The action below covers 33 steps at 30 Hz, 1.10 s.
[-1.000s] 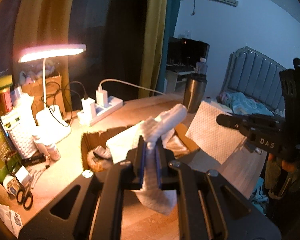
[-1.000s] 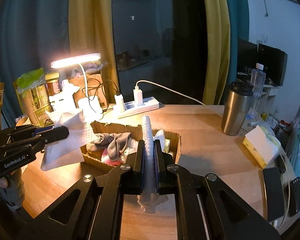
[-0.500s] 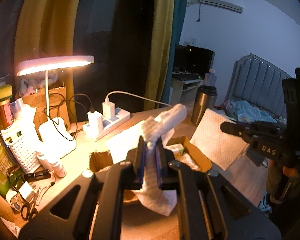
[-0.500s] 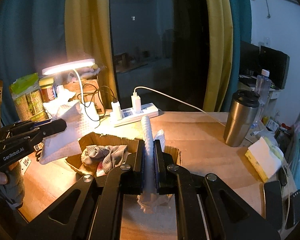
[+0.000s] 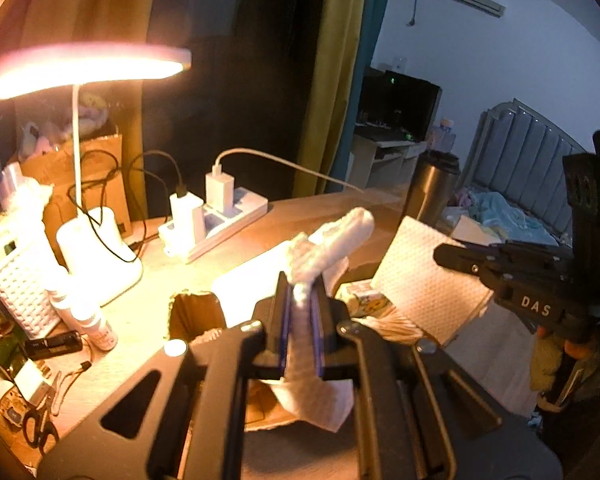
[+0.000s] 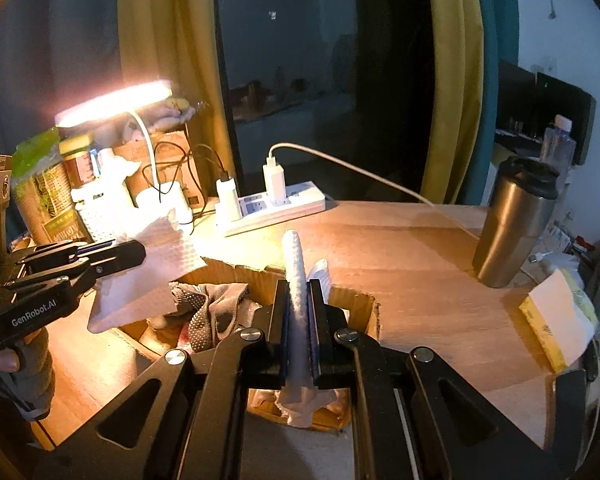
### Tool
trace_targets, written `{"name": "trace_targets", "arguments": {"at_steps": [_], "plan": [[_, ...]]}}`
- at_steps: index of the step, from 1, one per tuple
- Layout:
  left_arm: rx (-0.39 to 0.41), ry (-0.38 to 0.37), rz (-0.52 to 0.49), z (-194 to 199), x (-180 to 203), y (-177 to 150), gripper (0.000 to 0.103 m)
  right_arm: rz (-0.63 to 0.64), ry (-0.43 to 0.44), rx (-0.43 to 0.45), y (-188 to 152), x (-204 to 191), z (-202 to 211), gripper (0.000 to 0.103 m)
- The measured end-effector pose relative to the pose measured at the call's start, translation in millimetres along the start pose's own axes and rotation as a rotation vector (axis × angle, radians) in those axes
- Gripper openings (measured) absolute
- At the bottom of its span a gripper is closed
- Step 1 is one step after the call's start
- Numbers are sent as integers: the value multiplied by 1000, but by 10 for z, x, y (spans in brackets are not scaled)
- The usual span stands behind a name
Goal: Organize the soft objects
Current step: 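Carry both white towels with both tools into the box, then open both tools to release the towels inside the box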
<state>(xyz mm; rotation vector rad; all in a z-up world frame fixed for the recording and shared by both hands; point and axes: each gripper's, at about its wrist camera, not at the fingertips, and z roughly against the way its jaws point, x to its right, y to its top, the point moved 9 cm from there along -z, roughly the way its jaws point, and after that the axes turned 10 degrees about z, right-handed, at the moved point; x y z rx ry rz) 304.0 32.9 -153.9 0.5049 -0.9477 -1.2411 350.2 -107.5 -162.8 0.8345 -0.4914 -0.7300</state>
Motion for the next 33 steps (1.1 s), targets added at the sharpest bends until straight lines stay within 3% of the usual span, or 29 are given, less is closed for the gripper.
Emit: {"name": "trace_targets", "arguments": {"at_steps": [18, 33], "plan": [[-138, 41, 25, -611, -237, -336, 9, 3, 124, -120, -209, -299, -758, 9], [-179, 104, 36, -768, -406, -500, 12, -27, 154, -183, -427, -336, -933, 9]]}}
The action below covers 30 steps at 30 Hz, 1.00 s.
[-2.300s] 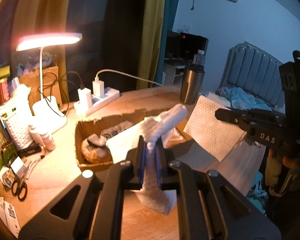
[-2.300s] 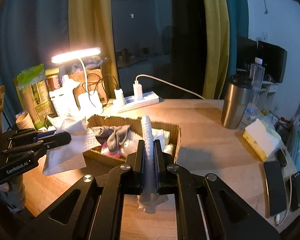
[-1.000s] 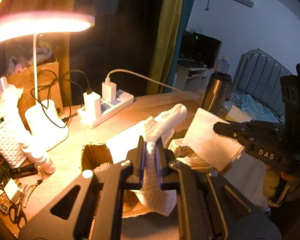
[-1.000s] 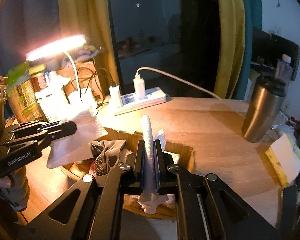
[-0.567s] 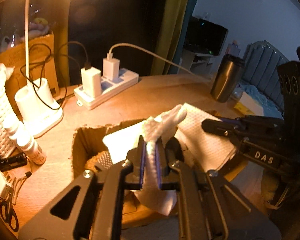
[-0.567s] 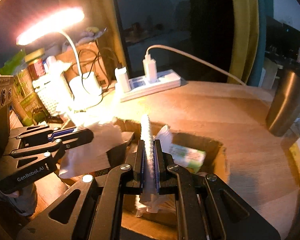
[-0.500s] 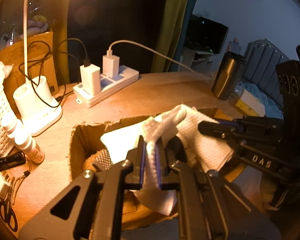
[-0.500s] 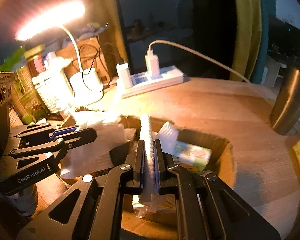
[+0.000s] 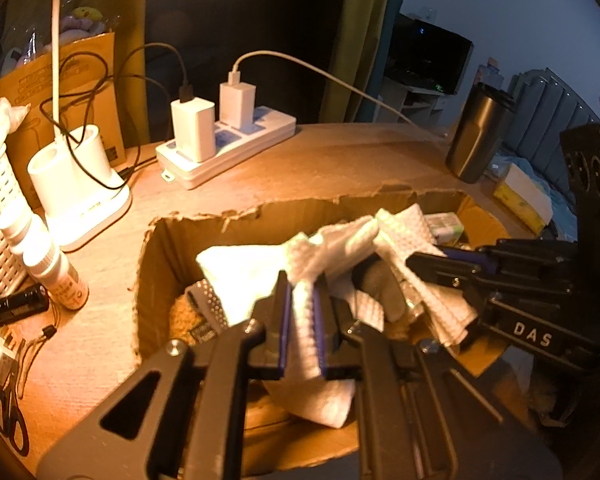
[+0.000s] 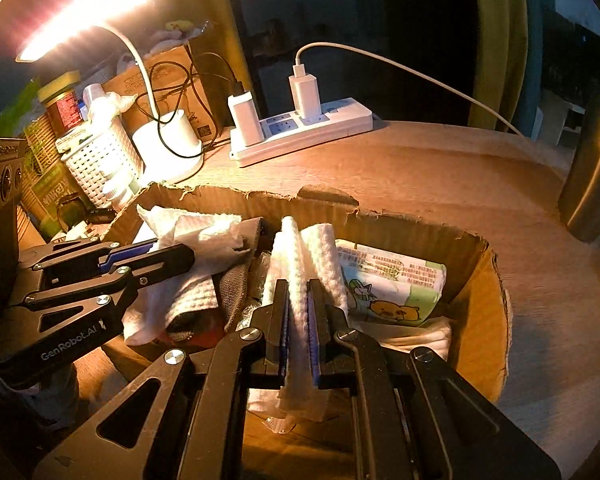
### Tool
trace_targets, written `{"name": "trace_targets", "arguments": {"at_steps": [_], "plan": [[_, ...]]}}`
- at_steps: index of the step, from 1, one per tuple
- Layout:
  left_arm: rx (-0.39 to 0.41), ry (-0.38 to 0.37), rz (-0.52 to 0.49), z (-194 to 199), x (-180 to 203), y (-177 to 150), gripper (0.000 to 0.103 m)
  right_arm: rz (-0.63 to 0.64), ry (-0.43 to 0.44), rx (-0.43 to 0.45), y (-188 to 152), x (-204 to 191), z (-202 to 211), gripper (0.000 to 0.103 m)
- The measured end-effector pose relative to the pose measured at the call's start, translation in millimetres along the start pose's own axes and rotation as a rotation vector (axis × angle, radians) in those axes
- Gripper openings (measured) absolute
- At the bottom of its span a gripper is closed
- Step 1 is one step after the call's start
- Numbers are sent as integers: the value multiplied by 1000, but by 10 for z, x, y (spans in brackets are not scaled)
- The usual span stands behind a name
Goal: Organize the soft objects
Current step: 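Open both tools to release the towels inside the box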
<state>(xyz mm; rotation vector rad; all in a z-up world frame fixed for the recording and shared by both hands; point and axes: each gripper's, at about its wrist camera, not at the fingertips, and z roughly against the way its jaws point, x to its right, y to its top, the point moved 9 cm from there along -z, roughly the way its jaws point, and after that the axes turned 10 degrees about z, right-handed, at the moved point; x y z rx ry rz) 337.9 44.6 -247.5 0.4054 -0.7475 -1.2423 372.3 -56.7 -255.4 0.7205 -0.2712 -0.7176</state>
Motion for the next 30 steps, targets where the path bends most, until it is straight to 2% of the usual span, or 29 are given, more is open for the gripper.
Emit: {"name": "trace_targets", "arguments": {"at_steps": [3, 8, 14, 17, 18, 19, 30], "plan": [[-4, -2, 11, 10, -12, 8, 15, -2, -1, 0, -6, 4, 3, 13], [-9, -2, 15, 41, -5, 7, 20, -8, -4, 10, 20, 18, 72, 33], [3, 8, 14, 131, 15, 16, 24, -16, -29, 25, 22, 62, 204, 40], [10, -2, 23, 196, 31, 16, 44, -20, -40, 33, 12, 76, 275, 44], [11, -6, 28, 216, 38, 12, 55, -20, -46, 37, 11, 74, 311, 44], [13, -12, 35, 242, 45, 8, 59, -19, -50, 42, 10, 72, 343, 45], [66, -22, 24, 548, 183, -15, 62, -18, -97, 88, -37, 29, 686, 50]]}}
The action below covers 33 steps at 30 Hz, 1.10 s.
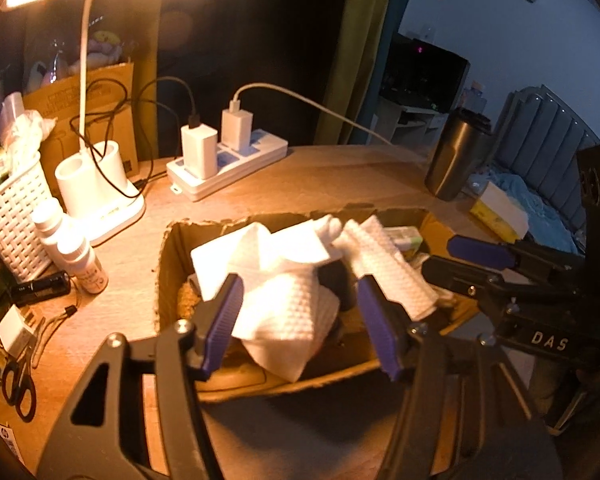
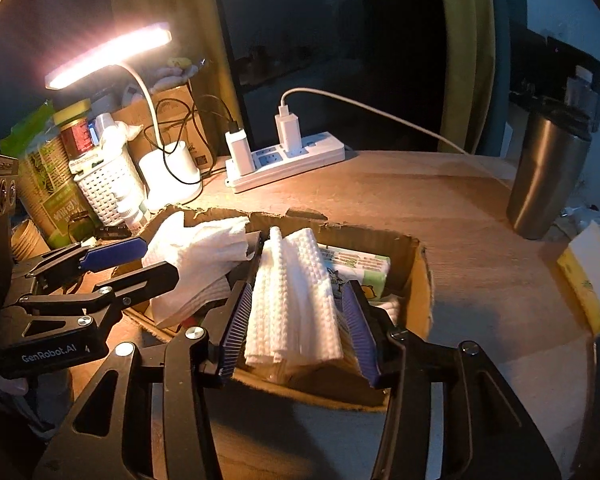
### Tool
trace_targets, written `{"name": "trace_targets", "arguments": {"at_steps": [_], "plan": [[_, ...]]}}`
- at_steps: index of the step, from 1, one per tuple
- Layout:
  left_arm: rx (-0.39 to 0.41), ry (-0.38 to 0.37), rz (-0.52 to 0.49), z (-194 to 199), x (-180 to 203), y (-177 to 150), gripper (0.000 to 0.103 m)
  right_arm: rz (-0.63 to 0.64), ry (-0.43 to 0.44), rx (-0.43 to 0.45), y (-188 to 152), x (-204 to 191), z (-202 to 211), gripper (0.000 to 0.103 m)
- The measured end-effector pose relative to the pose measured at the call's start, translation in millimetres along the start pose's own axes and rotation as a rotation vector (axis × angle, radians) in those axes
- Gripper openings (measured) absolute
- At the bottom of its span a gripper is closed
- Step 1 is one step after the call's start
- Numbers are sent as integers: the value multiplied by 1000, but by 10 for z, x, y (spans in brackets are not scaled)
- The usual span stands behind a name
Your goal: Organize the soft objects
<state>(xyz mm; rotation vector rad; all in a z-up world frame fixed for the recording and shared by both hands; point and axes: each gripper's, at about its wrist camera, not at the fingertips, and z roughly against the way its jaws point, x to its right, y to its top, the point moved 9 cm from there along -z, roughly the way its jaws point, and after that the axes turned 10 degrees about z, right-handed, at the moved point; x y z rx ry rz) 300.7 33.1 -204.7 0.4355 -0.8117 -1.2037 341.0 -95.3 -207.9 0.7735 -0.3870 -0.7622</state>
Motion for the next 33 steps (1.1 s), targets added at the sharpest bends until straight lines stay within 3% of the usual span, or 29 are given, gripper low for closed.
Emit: {"name": "trace_targets", "arguments": {"at_steps": [33], "plan": [[168, -49, -71, 1102, 380, -183, 66, 31, -103, 150, -102, -286, 1103, 51]]}}
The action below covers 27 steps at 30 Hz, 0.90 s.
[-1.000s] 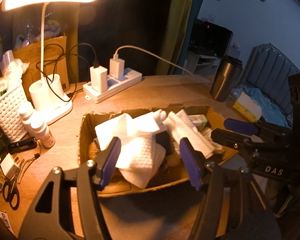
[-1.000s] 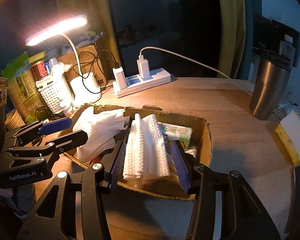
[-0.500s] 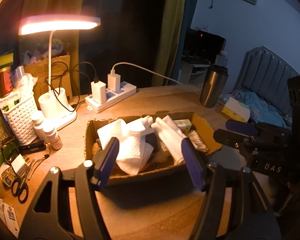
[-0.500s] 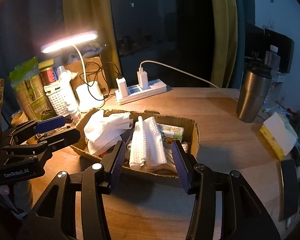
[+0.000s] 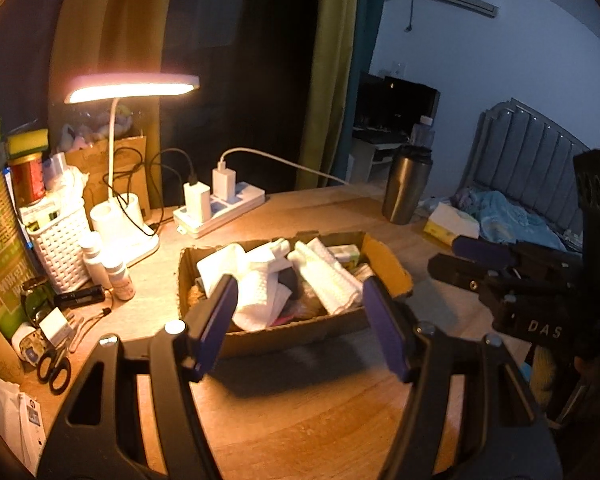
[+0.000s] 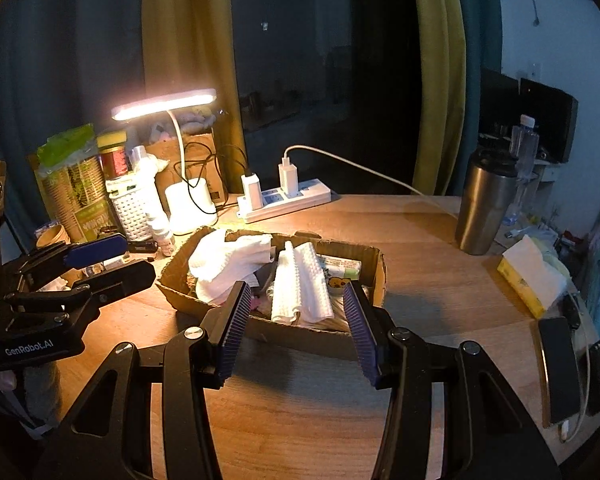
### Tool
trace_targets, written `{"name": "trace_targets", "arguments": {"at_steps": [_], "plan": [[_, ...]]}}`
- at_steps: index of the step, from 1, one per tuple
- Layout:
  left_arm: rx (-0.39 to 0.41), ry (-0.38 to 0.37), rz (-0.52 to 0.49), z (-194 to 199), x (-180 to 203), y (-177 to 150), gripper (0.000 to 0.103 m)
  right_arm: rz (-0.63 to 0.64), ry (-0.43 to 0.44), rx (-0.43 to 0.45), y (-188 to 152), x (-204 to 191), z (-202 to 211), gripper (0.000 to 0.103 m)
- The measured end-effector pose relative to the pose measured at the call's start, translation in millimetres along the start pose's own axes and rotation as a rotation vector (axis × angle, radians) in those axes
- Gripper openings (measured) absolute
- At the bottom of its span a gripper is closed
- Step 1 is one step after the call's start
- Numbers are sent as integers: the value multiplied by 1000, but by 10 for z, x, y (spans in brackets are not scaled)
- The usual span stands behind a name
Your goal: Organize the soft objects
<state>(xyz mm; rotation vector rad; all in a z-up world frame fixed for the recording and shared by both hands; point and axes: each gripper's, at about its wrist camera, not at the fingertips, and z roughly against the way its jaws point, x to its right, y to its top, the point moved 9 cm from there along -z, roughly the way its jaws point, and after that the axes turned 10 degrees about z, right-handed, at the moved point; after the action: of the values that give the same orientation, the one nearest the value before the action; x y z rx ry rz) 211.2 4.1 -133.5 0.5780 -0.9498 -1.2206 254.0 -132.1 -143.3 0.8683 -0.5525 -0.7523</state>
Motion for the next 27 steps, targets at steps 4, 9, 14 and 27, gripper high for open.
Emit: {"name": "trace_targets", "arguments": {"at_steps": [4, 9, 14, 27], "plan": [[19, -7, -8, 140, 47, -14, 66, 4, -11, 20, -3, -40, 143, 51], [44, -14, -17, 310, 99, -20, 66, 9, -26, 47, -1, -82, 329, 51], [80, -25, -37, 511, 199, -2, 66, 12, -45, 81, 20, -118, 530, 51], [213, -56, -92, 1147, 519, 128, 91, 33, -113, 217, 177, -188, 1256, 71]]}}
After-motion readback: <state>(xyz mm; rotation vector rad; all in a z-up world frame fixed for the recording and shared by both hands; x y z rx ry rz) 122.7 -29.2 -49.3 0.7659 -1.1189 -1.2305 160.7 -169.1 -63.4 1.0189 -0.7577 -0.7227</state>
